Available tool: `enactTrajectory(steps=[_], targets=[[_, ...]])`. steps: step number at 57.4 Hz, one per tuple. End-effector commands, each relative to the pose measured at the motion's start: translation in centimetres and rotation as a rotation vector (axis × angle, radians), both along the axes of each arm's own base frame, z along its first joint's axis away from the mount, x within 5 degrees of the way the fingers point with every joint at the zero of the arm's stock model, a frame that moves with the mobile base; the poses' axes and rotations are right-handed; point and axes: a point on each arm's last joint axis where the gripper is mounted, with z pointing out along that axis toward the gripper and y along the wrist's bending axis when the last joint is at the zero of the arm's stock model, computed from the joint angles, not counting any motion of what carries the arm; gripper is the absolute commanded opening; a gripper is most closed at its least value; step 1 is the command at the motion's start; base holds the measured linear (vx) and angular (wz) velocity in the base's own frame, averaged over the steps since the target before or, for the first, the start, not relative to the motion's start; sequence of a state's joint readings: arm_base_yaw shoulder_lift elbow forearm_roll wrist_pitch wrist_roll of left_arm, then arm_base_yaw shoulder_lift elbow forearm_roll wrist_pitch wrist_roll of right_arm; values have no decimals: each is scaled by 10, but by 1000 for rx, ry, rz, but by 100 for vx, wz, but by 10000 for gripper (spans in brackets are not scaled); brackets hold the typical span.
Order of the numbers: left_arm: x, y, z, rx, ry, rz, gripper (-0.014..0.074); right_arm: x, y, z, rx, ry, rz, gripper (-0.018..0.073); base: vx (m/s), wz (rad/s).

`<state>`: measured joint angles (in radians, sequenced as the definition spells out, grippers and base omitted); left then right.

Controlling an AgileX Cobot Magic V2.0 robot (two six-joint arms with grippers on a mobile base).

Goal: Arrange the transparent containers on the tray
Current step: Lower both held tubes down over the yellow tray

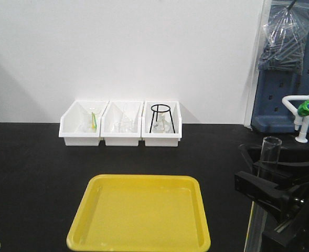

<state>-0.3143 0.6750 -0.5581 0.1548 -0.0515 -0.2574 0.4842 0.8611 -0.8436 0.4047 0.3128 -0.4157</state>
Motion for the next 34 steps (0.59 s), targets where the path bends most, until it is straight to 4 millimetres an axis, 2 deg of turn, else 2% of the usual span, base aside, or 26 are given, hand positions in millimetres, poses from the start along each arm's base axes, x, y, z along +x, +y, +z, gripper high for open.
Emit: enactTrajectory(steps=[1, 34], targets=[[-3, -1, 21, -47, -113, -15, 135, 0, -4, 21, 53, -107, -35, 114, 34, -3], [-3, -1, 21, -47, -113, -15, 135, 0, -4, 21, 53, -106, -34, 114, 29, -3]])
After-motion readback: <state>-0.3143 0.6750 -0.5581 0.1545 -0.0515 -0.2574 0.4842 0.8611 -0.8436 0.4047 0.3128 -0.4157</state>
